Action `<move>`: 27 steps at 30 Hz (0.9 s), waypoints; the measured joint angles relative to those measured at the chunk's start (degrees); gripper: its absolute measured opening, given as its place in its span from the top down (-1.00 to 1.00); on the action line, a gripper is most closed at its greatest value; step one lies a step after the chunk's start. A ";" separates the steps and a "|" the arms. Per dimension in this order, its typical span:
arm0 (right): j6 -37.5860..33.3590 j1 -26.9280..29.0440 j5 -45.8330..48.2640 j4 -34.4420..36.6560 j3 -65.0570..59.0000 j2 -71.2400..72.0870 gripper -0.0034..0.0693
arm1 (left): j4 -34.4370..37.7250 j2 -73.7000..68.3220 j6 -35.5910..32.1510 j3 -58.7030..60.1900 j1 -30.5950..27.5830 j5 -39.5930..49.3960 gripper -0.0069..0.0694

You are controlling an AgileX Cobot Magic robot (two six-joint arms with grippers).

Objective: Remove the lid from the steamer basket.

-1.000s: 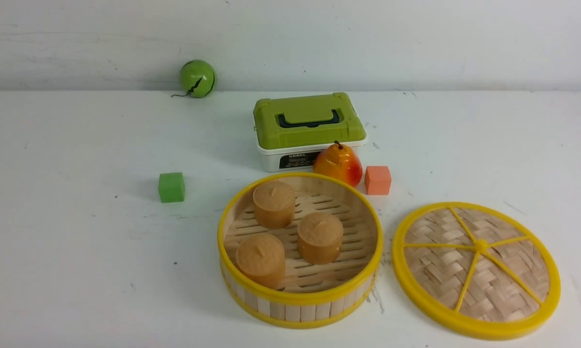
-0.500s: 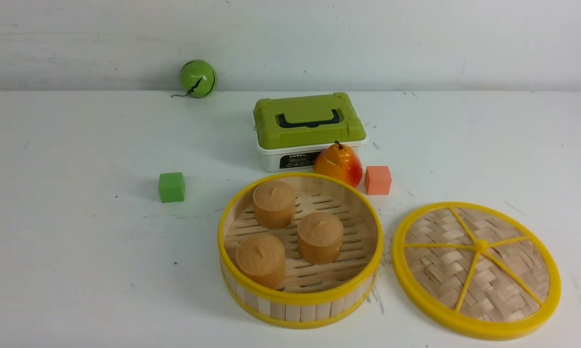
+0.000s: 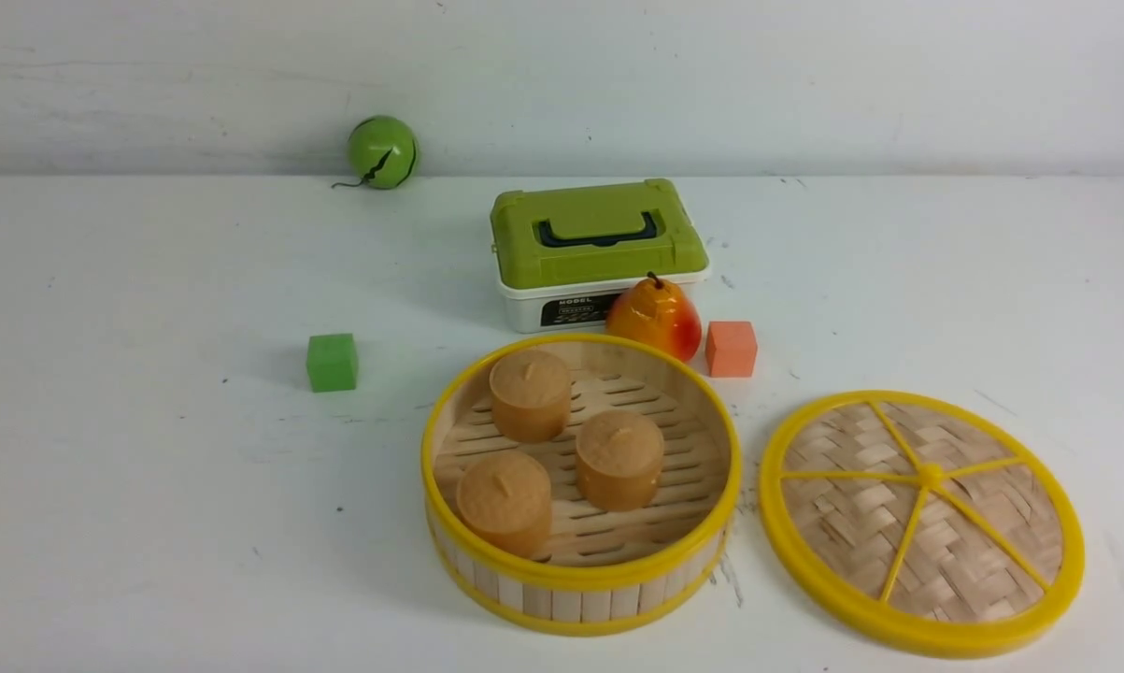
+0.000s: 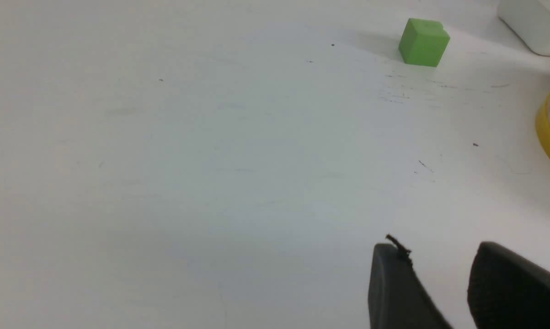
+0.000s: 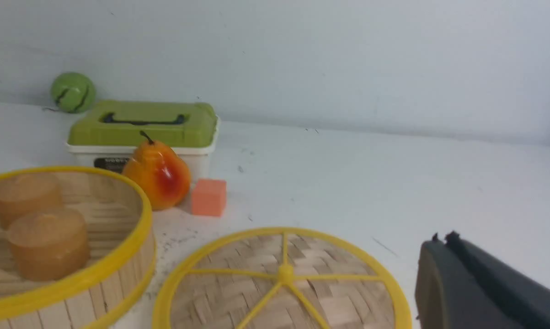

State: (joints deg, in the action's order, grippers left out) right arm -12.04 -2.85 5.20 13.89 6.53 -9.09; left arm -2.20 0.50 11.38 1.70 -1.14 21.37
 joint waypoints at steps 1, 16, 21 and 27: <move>1.85 0.69 -0.26 -1.45 -1.77 1.41 0.95 | 0.00 0.00 0.00 0.00 0.00 0.00 0.19; 14.67 4.35 16.17 -12.80 -7.76 9.70 0.96 | 0.00 0.00 0.00 0.00 0.00 0.00 0.19; 15.47 4.35 16.76 -12.78 -7.64 9.70 0.97 | 0.00 0.00 0.00 0.00 0.00 0.00 0.19; 18.66 4.35 16.87 -12.78 -7.64 9.70 0.97 | 0.00 0.00 0.00 0.00 0.00 0.00 0.19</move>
State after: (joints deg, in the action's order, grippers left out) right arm 6.62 1.50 22.08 1.11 -1.11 0.61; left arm -2.20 0.50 11.38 1.70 -1.14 21.37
